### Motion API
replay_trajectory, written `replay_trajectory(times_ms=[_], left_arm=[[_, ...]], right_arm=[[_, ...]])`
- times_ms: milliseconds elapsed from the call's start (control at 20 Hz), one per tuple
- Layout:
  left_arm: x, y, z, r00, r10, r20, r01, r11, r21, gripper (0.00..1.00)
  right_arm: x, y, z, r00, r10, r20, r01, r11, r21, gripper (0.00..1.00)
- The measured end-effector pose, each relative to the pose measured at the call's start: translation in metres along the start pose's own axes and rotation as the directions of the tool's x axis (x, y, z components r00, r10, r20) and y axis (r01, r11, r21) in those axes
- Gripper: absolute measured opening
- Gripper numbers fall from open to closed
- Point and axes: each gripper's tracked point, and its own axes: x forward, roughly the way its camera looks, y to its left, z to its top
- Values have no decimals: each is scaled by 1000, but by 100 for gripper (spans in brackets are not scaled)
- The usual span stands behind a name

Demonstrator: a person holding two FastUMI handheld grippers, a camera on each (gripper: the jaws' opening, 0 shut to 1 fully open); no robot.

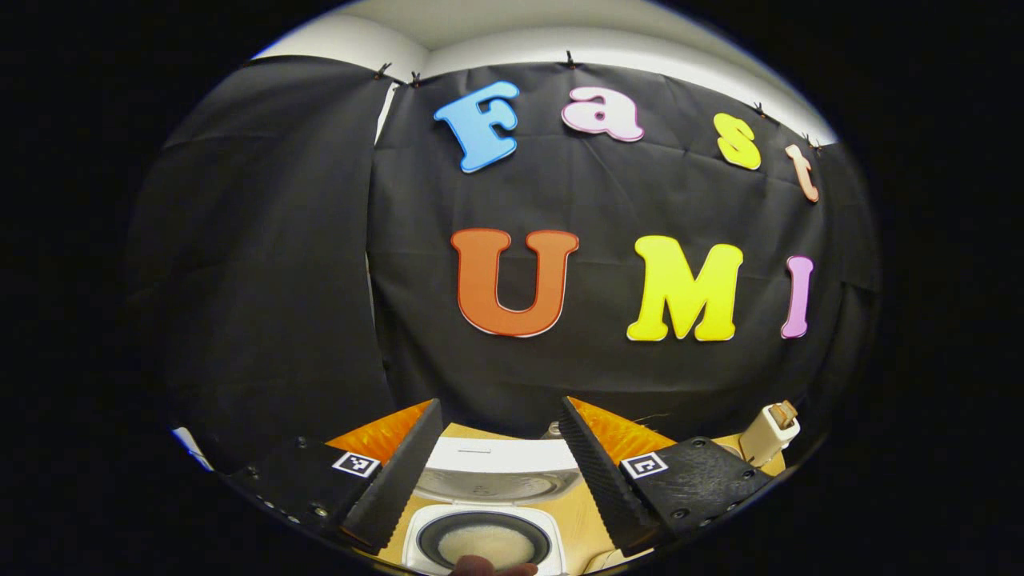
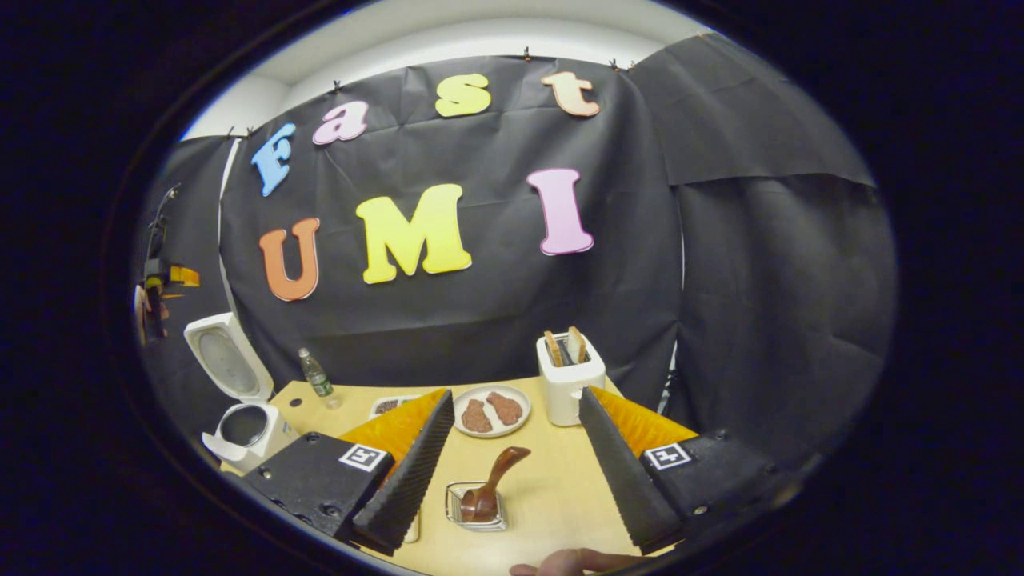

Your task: Close the left gripper, press the button to open the rice cooker; take a wooden spoon from the chopstick holder with the right hand, scoop a spoonful of rice and pour it into the rice cooker, then put the wooden spoon back into the chopstick holder.

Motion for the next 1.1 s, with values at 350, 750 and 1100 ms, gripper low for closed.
replay_trajectory(times_ms=[350,750,1100], left_arm=[[47,19,-46,978,11,-209,-18,999,-34,95],[-7,14,-72,959,-43,-280,29,998,-55,97],[-82,10,-164,925,-6,-381,-18,998,-60,96]], right_arm=[[-22,-6,-21,996,-67,-51,69,997,25,100],[-33,49,-41,997,10,-75,-6,999,48,100],[-40,89,-52,991,95,-92,-93,995,29,100]])
